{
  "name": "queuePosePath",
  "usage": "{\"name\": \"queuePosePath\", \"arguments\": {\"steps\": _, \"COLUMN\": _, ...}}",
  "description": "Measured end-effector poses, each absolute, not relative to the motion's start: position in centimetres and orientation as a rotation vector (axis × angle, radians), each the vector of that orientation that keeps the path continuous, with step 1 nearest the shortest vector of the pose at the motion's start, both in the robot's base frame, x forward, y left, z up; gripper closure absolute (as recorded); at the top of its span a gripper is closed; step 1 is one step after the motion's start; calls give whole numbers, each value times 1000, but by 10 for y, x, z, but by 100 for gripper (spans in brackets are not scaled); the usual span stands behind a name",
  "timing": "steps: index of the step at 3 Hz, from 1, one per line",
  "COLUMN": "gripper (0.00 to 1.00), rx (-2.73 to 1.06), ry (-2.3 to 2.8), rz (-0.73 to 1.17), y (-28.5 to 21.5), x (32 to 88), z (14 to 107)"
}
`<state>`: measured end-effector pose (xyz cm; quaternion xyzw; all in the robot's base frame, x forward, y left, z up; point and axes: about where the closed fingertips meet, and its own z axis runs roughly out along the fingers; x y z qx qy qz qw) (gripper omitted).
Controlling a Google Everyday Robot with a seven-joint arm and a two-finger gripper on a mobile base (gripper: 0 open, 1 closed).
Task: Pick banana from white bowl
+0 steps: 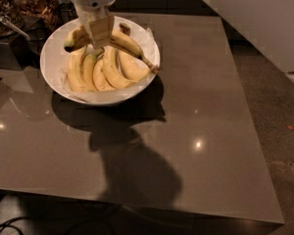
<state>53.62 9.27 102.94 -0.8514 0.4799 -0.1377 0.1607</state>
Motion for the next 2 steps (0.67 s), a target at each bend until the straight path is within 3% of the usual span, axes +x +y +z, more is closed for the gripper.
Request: {"name": "queuePosePath", "arguments": {"steps": 2, "gripper": 100, "rx": -2499, "ry": 1285, "rz": -470, "y": 108, "x": 494, "z": 1048}}
